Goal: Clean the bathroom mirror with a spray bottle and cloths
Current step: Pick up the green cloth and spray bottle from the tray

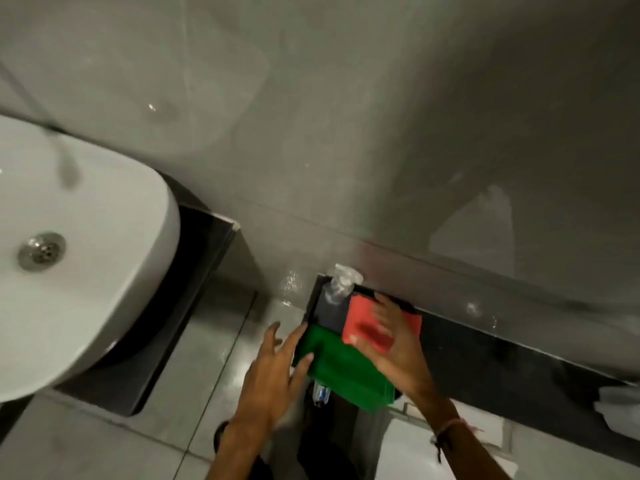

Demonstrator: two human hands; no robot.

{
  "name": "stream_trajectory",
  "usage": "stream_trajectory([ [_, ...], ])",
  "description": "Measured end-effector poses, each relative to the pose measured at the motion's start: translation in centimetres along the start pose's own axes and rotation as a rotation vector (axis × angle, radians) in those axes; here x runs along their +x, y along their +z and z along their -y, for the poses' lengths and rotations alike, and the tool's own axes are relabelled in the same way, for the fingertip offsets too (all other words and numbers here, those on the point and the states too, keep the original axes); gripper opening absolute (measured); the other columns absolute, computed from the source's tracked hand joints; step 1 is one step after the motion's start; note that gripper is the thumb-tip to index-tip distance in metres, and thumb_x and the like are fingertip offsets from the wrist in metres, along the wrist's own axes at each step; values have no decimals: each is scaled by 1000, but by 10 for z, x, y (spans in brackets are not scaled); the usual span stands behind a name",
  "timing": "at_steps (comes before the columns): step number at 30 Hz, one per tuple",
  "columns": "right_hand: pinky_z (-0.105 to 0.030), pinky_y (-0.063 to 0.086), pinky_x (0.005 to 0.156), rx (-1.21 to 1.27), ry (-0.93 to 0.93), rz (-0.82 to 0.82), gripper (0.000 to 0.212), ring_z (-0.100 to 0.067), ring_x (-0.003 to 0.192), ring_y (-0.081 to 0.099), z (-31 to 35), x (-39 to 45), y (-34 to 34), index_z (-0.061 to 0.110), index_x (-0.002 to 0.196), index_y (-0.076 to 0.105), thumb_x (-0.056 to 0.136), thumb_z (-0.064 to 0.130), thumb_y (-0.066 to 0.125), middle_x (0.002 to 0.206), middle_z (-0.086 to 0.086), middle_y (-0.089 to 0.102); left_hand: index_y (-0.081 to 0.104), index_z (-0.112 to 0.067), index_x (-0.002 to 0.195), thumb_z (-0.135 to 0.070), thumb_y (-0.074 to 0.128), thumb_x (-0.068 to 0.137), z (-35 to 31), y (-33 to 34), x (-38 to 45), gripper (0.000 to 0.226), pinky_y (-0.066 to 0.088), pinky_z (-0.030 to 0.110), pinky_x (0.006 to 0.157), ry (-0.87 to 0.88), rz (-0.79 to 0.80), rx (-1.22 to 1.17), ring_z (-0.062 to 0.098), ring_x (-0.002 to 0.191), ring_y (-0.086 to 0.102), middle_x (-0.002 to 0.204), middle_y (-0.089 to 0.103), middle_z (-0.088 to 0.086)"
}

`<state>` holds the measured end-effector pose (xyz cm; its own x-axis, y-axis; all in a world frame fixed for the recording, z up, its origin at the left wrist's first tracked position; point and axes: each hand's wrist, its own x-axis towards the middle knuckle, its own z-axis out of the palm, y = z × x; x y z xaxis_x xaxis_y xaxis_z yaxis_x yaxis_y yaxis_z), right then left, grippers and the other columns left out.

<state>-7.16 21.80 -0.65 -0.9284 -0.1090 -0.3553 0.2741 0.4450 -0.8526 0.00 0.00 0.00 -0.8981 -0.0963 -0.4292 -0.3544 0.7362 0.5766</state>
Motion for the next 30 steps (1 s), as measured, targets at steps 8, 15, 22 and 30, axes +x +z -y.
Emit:
stream_trajectory([
  [8, -13, 52, 104, -149, -342, 110, 70, 1, 123, 66, -5, 103, 32, 22, 136, 63, 75, 45, 89, 129, 22, 68, 43, -33, 146, -40, 64, 94, 5, 38, 90, 57, 55, 47, 100, -111, 293, 169, 37, 115, 62, 137, 37, 11],
  [15, -28, 60, 91, -157, -564, 50, 41, -20, 104, 72, -16, 125, 67, 14, 122, 70, 87, 30, 82, 115, -4, 73, 41, -23, 136, -25, 66, 94, 3, 66, 77, 49, 59, 43, 85, -186, 137, 199, 32, 105, 66, 137, 35, 8],
  [22, -12, 52, 96, -41, -544, -70, 45, -5, 105, 71, 15, 104, 60, 33, 134, 62, 92, 47, 73, 111, 18, 71, 50, -20, 124, -11, 62, 95, -10, 64, 51, 33, 60, 37, 81, -205, -39, 165, 27, 100, 67, 126, 55, 7],
  [30, -10, 51, 69, 92, -587, -168, 24, 6, 67, 69, 108, 56, 14, 60, 119, 64, 98, 64, 55, 82, 30, 72, 65, -7, 89, 4, 80, 74, -36, -17, 37, 24, 48, 21, 65, -7, -76, -493, 13, 66, 57, 68, 57, -1],
])
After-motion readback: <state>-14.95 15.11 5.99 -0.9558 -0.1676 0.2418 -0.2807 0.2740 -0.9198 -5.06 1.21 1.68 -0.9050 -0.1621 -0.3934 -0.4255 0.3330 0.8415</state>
